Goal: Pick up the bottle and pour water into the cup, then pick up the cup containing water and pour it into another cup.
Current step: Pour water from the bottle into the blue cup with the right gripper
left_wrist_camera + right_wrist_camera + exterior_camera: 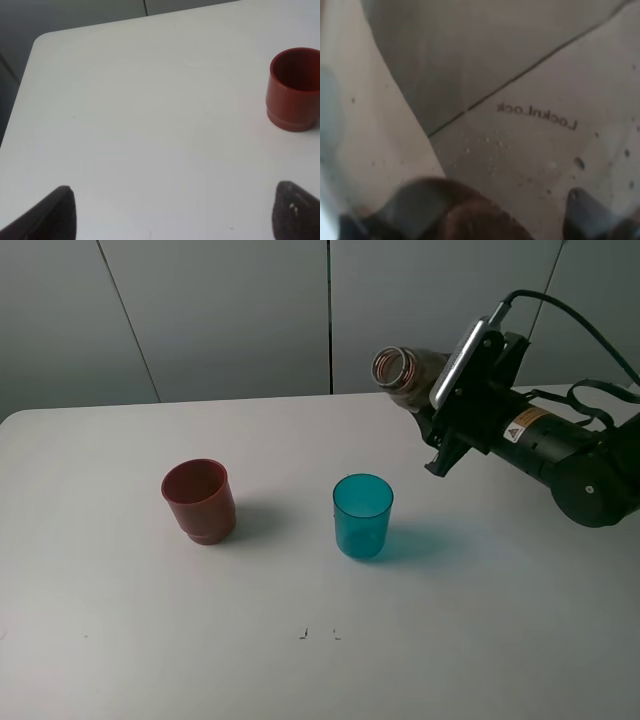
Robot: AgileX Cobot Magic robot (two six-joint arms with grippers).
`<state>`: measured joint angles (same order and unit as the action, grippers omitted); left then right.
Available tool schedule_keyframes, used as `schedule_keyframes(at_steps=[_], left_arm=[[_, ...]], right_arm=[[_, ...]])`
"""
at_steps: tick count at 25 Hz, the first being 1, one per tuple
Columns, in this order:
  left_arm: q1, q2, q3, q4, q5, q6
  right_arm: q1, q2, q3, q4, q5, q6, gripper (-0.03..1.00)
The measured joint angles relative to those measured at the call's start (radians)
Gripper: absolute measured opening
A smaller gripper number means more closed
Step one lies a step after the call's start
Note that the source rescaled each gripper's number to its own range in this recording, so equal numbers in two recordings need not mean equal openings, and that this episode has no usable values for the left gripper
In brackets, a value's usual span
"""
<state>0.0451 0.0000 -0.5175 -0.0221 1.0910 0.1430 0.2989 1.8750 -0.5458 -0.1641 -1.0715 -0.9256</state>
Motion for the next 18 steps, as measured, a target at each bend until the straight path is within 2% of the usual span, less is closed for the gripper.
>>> schedule_keyframes(at_steps=[11,18], left_arm=[[0.0,0.0,0.0,0.0,0.0,0.0],[0.0,0.0,0.0,0.0,0.0,0.0]], right_arm=[[0.0,0.0,0.0,-0.012,0.026,-0.259,0.0],[0.0,0.0,0.0,-0.012,0.031,-0.336,0.0]])
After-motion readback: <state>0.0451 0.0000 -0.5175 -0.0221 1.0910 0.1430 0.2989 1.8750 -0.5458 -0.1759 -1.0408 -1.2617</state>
